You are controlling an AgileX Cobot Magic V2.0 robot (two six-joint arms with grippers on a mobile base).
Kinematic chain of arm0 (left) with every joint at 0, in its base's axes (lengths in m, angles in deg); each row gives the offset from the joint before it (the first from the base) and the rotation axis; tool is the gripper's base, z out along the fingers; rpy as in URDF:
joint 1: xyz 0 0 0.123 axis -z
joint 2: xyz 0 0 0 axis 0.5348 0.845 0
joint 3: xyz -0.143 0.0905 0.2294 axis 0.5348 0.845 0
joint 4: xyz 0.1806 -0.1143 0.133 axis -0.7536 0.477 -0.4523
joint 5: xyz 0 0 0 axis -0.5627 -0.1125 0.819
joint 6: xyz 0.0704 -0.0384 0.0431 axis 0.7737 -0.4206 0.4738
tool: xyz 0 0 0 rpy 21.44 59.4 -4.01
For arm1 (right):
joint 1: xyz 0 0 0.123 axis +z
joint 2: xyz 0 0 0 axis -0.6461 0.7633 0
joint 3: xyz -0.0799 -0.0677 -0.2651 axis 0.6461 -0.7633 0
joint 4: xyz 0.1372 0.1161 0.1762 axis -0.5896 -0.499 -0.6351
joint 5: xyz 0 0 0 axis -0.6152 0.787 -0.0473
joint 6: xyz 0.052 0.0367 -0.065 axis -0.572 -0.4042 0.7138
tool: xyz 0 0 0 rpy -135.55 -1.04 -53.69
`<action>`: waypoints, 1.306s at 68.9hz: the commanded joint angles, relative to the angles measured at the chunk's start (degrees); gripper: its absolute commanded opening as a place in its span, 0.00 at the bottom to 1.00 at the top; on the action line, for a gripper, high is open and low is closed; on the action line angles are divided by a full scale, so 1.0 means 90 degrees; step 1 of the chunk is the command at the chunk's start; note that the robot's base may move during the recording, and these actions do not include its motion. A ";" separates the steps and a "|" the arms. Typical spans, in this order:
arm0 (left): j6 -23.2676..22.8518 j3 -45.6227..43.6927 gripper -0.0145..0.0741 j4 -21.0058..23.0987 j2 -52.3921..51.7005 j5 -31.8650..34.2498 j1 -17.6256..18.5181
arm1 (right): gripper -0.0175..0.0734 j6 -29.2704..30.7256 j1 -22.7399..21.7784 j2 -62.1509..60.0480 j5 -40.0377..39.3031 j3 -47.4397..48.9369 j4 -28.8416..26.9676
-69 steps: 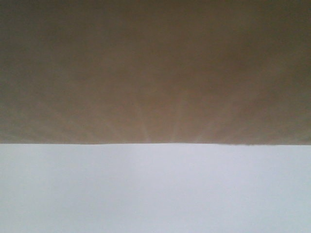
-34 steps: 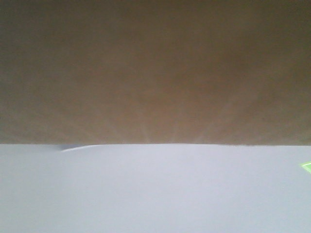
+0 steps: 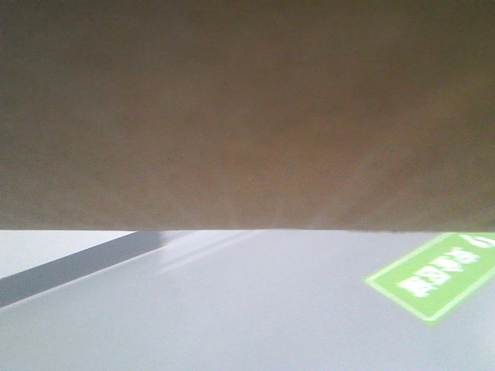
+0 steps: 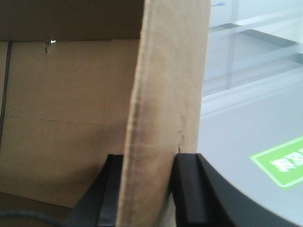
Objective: Grab box from left shelf to table start
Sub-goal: 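Carry the box with both grippers toward the white table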
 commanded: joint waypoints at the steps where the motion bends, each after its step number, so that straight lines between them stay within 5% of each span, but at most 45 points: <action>1: -0.0137 -0.0250 0.06 0.0677 0.0087 0.0663 0.0049 | 0.25 0.0051 -0.0017 0.0113 -0.0673 0.0176 0.0060; 90: -0.0137 -0.0250 0.06 0.0677 0.0087 0.0650 0.0049 | 0.25 0.0051 -0.0017 0.0113 -0.0640 0.0176 0.0060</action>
